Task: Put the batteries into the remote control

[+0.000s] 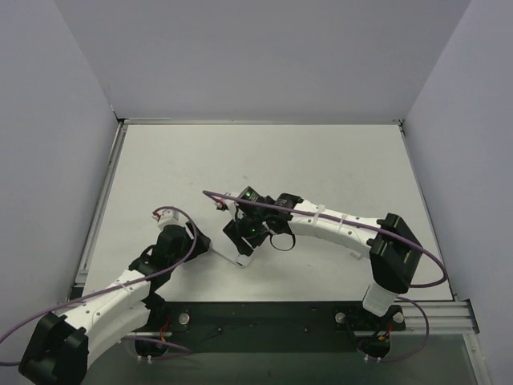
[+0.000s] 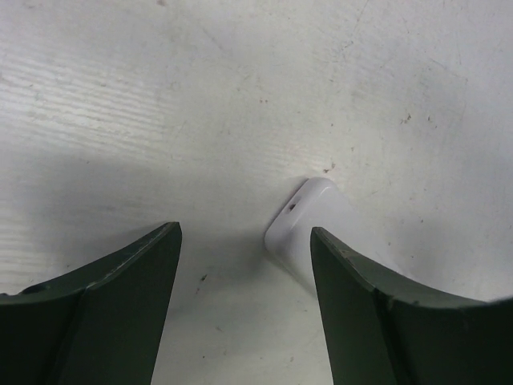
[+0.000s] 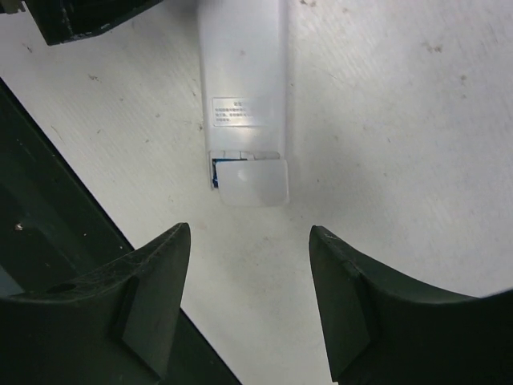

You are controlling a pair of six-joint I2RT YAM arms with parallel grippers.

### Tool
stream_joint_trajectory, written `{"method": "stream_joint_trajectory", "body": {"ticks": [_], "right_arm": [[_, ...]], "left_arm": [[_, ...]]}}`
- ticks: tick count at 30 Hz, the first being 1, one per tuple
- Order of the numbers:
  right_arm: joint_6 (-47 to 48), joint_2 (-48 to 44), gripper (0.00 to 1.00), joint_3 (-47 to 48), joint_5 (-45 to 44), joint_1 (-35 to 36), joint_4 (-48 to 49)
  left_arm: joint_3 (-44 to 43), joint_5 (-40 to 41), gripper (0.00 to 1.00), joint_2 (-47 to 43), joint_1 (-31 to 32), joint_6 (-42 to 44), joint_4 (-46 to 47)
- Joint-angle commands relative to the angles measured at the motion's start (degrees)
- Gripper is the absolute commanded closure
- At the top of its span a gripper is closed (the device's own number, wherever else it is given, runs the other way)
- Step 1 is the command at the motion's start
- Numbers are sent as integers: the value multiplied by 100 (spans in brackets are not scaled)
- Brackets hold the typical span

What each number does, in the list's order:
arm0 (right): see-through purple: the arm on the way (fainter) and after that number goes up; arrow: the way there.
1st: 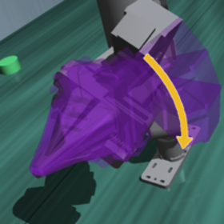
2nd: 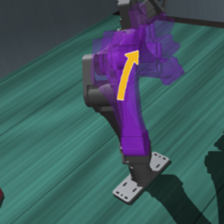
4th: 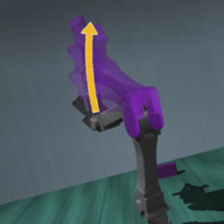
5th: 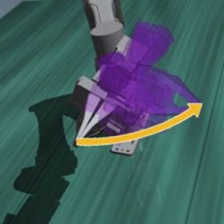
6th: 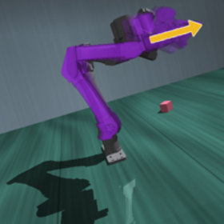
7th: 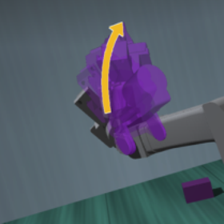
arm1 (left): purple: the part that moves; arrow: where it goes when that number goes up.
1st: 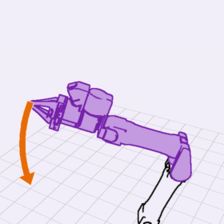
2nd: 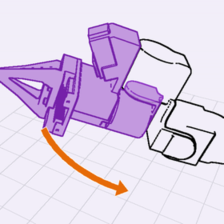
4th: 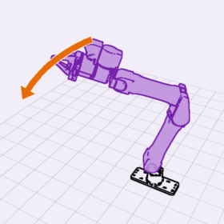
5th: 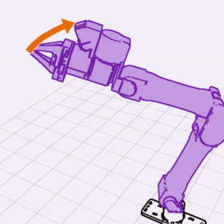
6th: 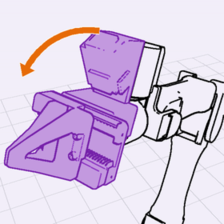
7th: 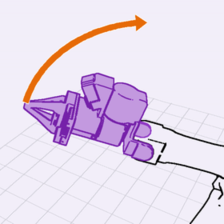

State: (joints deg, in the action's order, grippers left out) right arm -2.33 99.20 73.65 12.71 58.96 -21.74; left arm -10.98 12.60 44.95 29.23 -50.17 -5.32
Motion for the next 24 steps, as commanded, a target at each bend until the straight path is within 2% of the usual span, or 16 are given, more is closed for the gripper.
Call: {"method": "stream_joint_trajectory", "body": {"ticks": [1,7,14,24], "right_arm": [[-1056,-594,44,-526,336,-534,-42],[-1595,-762,44,-1106,1058,-825,248],[-1832,-332,60,-1283,1277,-930,705],[-1780,240,60,-1002,1366,-956,970]], "left_arm": [[-615,-372,22,558,-58,710,734],[-1063,-794,20,1436,-93,1097,997],[-1371,-1005,20,2079,-102,1291,893],[-1257,-1111,20,2282,-93,1282,910]]}}
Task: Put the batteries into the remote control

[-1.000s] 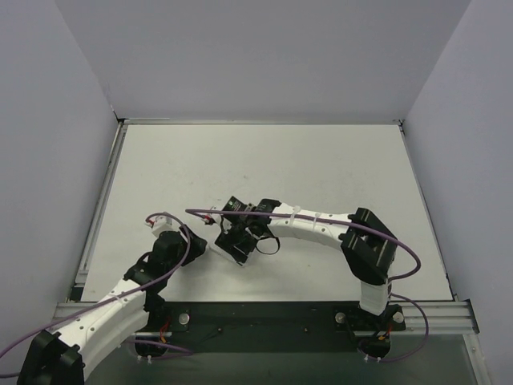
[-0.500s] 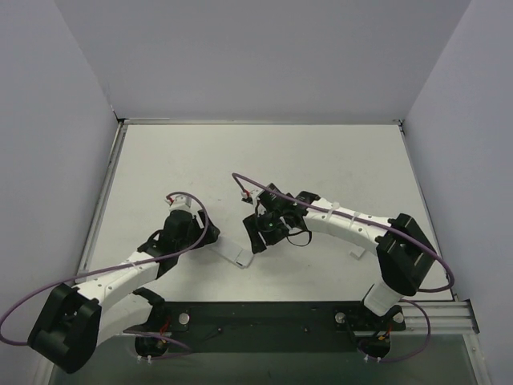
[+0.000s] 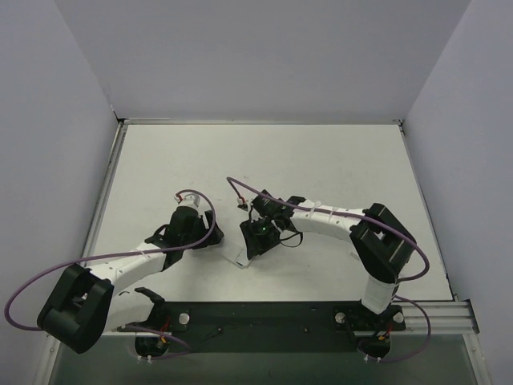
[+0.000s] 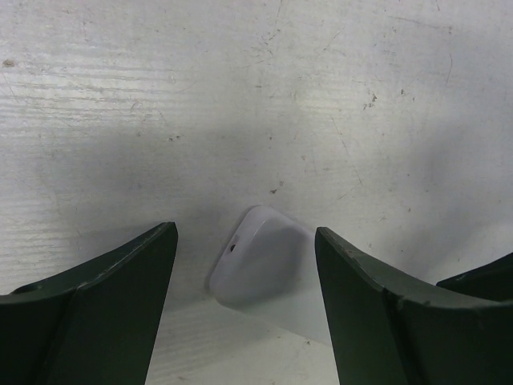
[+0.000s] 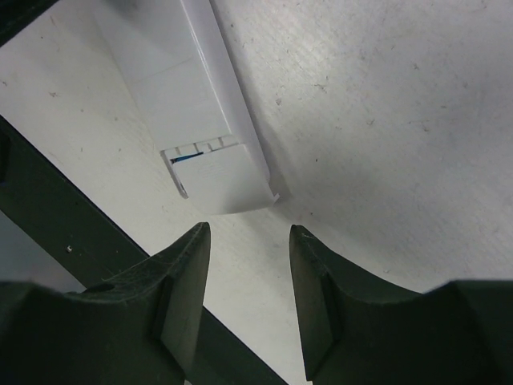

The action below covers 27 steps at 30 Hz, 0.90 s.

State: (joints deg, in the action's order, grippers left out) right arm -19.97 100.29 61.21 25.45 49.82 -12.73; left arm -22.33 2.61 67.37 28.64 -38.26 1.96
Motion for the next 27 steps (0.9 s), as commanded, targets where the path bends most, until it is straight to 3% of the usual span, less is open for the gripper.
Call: {"method": "stream_joint_trajectory", "body": {"ticks": [1,27], "right_arm": [[-7,166,60,260,83,-43,69],[107,474,67,409,241,-43,-1]], "left_arm": [[-114,-112,20,30,-34,82,174],[97,-235,24,-251,124,-173,59]]}}
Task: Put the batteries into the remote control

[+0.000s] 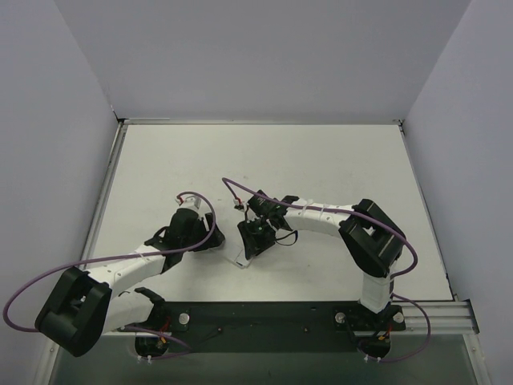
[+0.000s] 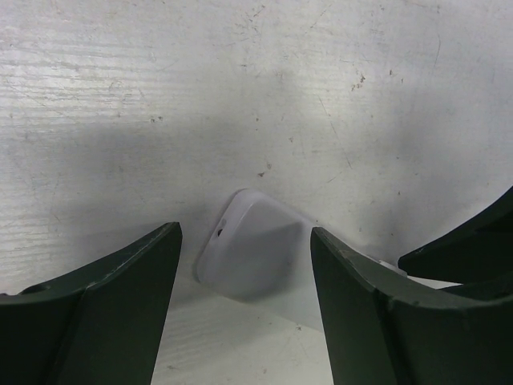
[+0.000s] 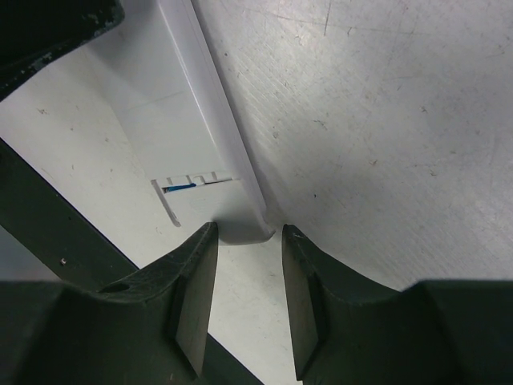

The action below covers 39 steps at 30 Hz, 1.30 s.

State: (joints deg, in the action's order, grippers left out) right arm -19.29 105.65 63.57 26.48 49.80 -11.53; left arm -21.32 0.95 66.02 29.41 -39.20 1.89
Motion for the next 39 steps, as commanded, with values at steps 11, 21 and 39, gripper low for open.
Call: {"method": "stream_joint_trajectory", "body": {"ticks": [11,21,39], "right_arm": [[22,-88,70,217,208,3,-165],[4,9,71,287,226,30,-262],[-242,229,75,463,-108,30,-859]], "left_arm": [[49,-51,28,-239,179,-237,4],[102,-42,29,-256,285,-369,31],[286,160,30,-546,382,-685,-39]]}}
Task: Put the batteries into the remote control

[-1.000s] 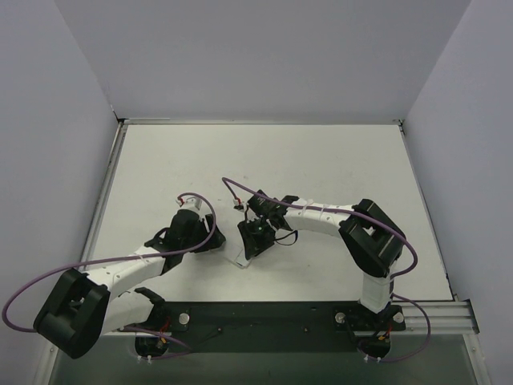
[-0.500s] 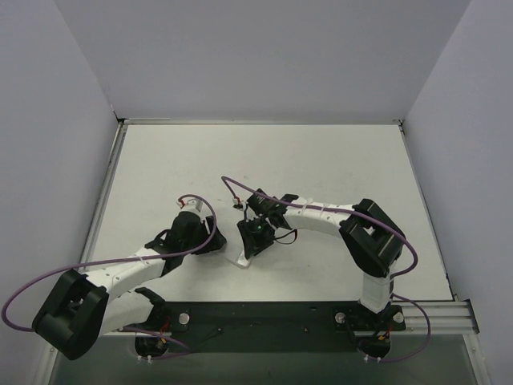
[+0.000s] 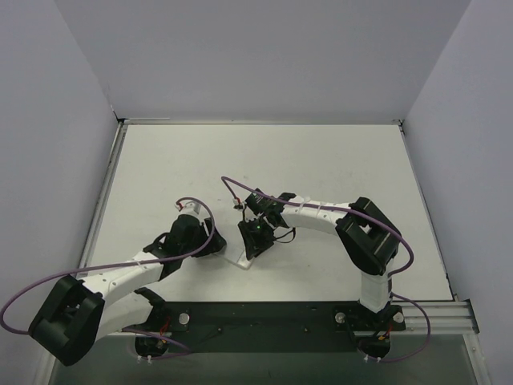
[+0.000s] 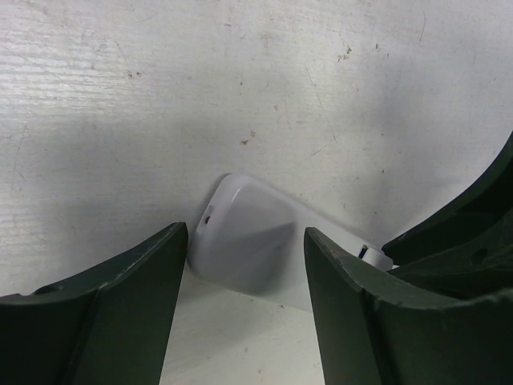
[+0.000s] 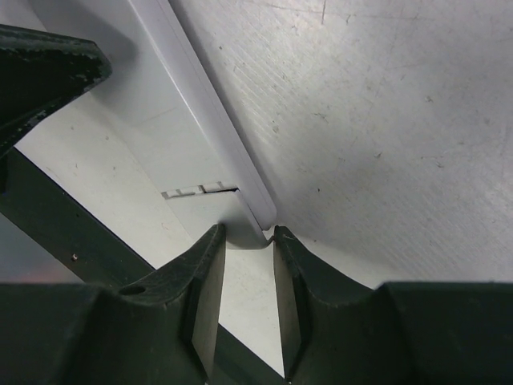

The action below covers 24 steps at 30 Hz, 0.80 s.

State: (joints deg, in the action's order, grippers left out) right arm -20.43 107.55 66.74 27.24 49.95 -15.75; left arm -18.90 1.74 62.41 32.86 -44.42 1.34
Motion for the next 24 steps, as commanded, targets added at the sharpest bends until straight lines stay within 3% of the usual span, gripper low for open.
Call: {"method": "stream_joint_trajectory", "body": {"ticks": [1,24], "right_arm": [[-128,38,75,129,-176,14,-473],[-313,390,78,445,-386,102,-807]], "left_arm": [[53,90,30,-194,45,-215,15],[334,99,31,-388,282,-620,217]]}}
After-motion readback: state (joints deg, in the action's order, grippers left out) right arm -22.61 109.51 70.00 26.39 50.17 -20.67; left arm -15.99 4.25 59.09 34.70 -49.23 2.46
